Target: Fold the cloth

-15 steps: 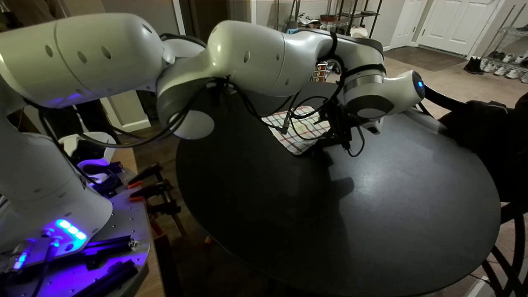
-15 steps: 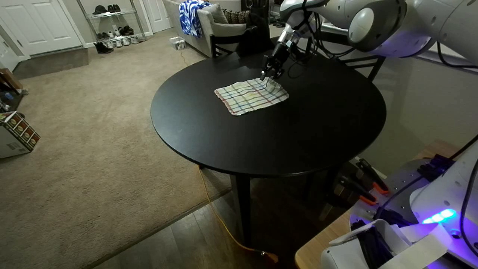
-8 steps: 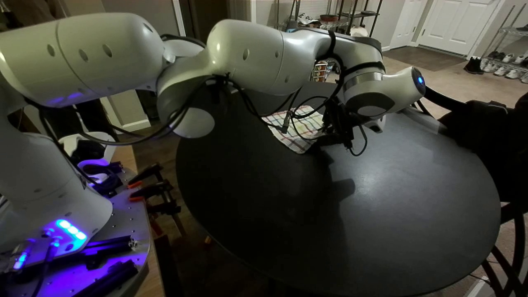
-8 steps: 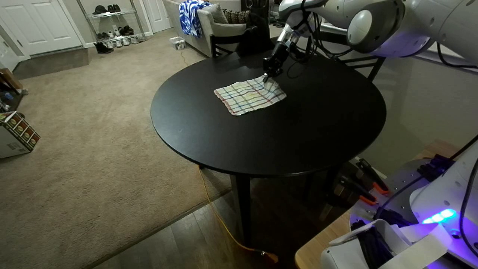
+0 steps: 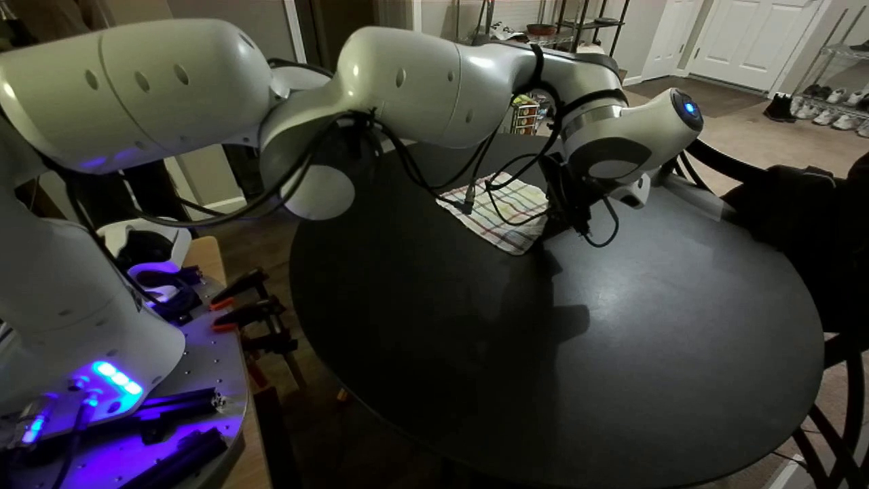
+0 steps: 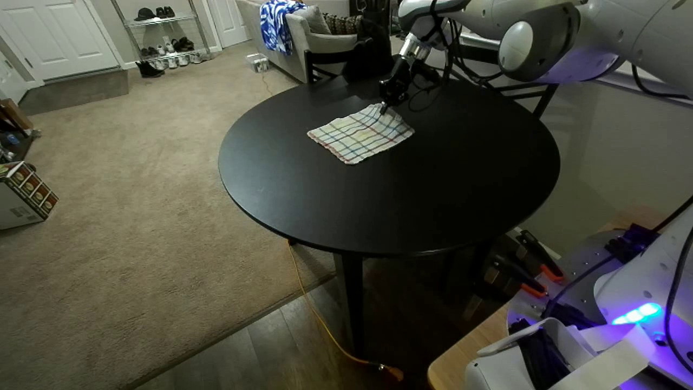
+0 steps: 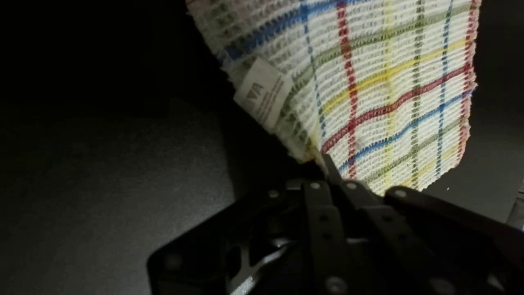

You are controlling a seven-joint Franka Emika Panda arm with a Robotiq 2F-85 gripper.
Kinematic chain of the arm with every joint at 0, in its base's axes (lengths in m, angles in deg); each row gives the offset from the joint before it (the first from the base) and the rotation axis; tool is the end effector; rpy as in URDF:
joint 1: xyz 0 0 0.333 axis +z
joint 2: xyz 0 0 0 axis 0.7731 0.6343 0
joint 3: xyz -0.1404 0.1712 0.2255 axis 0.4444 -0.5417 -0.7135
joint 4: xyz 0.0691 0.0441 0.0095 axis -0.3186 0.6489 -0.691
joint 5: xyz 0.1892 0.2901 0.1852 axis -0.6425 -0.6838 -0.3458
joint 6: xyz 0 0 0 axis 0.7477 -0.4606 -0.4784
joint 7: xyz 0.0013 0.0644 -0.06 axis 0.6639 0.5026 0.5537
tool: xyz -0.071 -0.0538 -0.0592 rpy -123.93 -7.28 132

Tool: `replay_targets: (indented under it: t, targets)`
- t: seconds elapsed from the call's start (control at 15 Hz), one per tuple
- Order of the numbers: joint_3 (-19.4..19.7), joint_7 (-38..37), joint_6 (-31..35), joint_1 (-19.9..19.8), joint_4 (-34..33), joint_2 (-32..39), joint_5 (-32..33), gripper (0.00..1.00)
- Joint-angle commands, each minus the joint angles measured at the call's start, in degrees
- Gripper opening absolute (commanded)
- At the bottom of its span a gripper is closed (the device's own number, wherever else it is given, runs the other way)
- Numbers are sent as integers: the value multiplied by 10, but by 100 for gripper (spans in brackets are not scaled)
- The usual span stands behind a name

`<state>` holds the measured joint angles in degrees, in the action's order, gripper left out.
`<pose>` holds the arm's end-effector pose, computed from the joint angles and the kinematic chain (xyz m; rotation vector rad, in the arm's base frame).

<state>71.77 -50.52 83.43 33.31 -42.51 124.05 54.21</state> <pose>0.7781 -0.1546 0.1689 -2.5614 0.1717 0.0084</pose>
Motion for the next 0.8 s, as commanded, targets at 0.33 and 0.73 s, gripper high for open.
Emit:
replay_targets:
  t: [0.33,0.73]
  targets:
    - [48,-67,22,36,-70,18,68,1]
    - [56,-89,38,48,-68,12,122,1]
